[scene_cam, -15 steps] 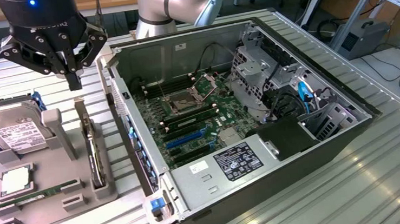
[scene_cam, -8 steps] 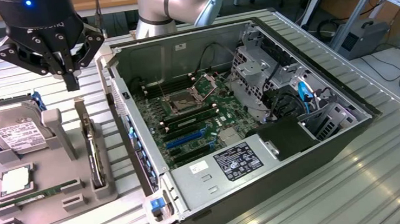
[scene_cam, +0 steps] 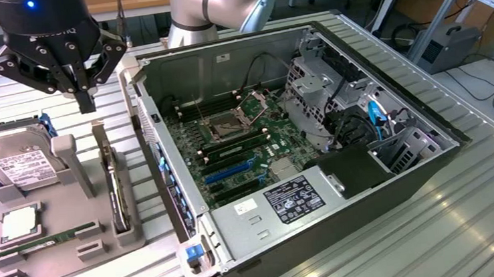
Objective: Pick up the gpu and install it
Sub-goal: 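Reach for the gpu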
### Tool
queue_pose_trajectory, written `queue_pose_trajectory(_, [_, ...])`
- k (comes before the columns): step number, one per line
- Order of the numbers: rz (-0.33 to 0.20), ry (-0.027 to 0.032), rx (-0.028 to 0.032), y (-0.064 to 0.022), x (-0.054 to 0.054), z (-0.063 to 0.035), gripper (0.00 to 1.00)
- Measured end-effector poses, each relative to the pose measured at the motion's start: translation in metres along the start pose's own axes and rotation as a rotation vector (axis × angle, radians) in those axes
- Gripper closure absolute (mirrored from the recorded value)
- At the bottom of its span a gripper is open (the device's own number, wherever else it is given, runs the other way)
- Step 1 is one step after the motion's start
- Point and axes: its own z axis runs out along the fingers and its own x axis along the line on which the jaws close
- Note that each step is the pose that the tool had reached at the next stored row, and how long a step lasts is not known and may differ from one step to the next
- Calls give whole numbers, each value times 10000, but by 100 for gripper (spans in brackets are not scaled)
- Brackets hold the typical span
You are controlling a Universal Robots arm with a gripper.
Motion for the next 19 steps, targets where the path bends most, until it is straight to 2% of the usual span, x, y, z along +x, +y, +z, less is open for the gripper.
queue_pose_trajectory(19, [-1,1,1,-47,-3,-2,89])
